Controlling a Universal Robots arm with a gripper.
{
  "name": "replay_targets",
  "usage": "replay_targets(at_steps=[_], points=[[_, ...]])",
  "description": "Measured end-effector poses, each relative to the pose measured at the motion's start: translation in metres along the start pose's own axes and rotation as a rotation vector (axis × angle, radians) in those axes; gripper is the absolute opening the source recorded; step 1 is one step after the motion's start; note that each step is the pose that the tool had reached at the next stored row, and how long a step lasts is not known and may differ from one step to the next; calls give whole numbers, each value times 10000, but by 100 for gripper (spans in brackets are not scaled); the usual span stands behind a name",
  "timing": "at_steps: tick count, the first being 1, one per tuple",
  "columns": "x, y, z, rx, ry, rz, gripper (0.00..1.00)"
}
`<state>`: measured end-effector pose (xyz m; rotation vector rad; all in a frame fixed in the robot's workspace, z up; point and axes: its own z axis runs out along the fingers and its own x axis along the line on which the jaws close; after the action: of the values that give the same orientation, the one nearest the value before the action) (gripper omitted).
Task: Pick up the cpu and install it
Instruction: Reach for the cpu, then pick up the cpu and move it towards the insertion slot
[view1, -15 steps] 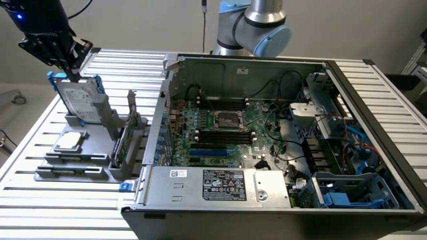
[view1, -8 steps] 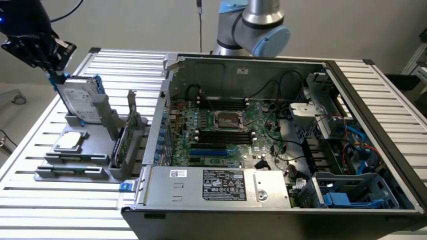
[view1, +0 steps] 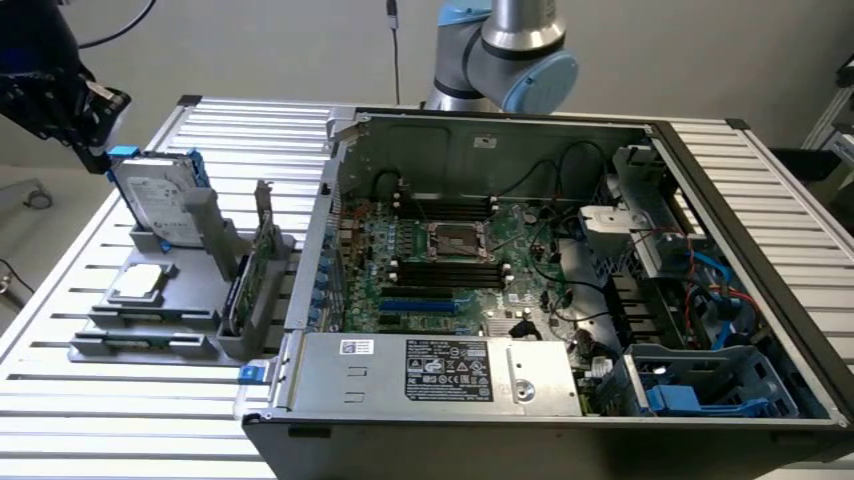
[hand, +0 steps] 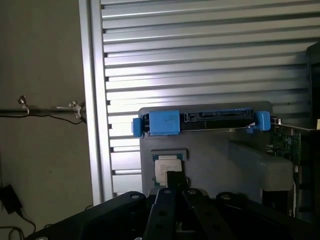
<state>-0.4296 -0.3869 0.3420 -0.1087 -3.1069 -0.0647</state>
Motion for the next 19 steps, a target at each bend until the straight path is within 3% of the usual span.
replay_targets(at_steps=[14, 16, 18, 19], points=[[0, 0, 3, 7, 9, -6, 11], [0, 0, 3, 7, 9, -6, 12], [0, 0, 3, 7, 10, -6, 24], [1, 0, 3, 7, 9, -7, 24]])
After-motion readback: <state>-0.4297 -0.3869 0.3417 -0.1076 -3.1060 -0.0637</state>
